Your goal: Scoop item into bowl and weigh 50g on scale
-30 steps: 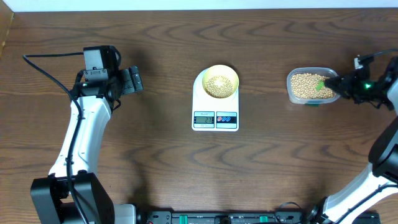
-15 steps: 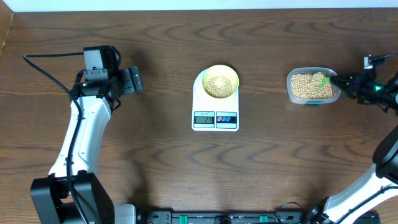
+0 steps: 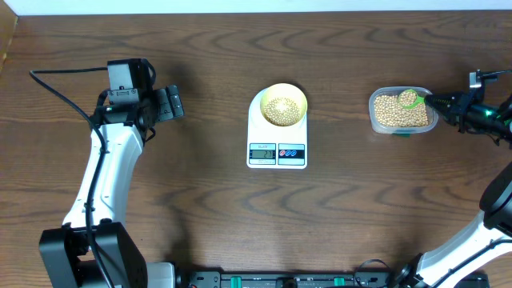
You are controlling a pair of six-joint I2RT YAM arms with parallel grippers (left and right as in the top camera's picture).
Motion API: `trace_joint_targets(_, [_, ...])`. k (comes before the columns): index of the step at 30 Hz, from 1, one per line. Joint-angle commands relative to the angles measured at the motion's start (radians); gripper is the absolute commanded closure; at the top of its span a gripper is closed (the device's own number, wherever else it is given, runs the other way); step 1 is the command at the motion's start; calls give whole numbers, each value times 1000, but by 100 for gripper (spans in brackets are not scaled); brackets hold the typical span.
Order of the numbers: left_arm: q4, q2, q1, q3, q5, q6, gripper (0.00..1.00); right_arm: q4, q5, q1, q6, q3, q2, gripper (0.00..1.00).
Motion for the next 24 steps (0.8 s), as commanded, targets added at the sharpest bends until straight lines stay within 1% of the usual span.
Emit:
trace_joint_targets(1, [-2,14,0,1,-17,-9,2,-1,-48,0,20,-7,5,99])
trace_joint_targets(6, [-2,14,0,1,-17,-9,2,3,-48,19,20,-7,5,96])
trace_joint_targets(9, [-2,14,0,1,-17,-9,3,14,-48,39,21,-7,5,99])
trace_joint_targets(12, [-2,14,0,1,-17,-9,2,27,-51,55,47,-7,5,99])
trace_joint_targets(16, [-2,14,0,1,-17,-9,2,63,-131,69,55,-7,5,99])
trace_joint_targets(18, [-2,14,0,1,-17,-9,2,82,-166,74,80,-7,5,99])
trace_joint_targets(24, [-2,14,0,1,-17,-9,2,150,-204,108,124,-7,5,99])
